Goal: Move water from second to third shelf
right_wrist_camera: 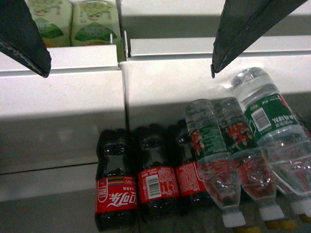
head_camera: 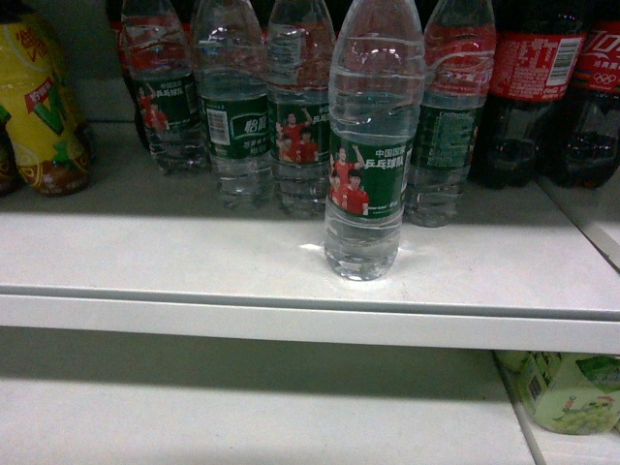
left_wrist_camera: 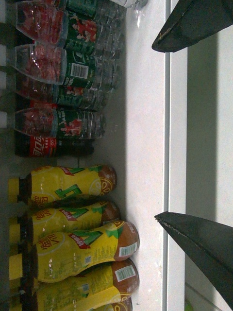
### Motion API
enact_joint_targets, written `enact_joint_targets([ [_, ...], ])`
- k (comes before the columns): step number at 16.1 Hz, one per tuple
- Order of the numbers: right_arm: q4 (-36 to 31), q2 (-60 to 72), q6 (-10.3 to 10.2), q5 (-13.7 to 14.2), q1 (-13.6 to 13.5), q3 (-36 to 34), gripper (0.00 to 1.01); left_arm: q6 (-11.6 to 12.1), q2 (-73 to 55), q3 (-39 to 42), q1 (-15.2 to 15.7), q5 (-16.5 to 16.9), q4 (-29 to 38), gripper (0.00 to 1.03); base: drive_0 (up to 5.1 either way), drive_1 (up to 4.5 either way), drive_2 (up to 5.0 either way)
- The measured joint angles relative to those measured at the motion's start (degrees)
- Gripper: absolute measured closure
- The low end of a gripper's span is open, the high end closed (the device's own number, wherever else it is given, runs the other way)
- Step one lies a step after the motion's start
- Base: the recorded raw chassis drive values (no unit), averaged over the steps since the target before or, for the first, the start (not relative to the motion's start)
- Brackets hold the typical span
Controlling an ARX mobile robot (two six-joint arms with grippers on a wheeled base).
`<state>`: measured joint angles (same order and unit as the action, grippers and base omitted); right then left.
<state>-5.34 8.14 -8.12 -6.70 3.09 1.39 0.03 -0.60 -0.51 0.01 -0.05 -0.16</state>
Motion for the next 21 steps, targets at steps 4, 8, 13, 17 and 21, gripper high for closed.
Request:
enact_joint_targets([
  [4,-18.9,20.1,-2.3,-6.9,4.1,6.1,0.03,0.0,0.0,0.0,0.0,0.0,0.0,0.05,0.0,0.00,0.0],
  [8,-28.8,39.0,-0.9,-11.0,4.9,13.7,0.03,0.0,0.0,0.0,0.0,0.0,0.0,0.05,0.0,0.00,0.0],
  [13,-31.1,49.4,0.3,-13.4,0.6,18.3,0.03,0.0,0.0,0.0,0.0,0.0,0.0,0.05,0.0,0.00,0.0],
  [17,-33.0,60.3,5.3,-14.1,-6.6,20.4,0.03,0.0,0.0,0.0,0.0,0.0,0.0,0.05,0.0,0.00,0.0],
  [21,-34.3,69.6,8.1,-13.1,-10.9,25.0,0.03,0.0,0.0,0.0,0.0,0.0,0.0,0.05,0.0,0.00,0.0],
])
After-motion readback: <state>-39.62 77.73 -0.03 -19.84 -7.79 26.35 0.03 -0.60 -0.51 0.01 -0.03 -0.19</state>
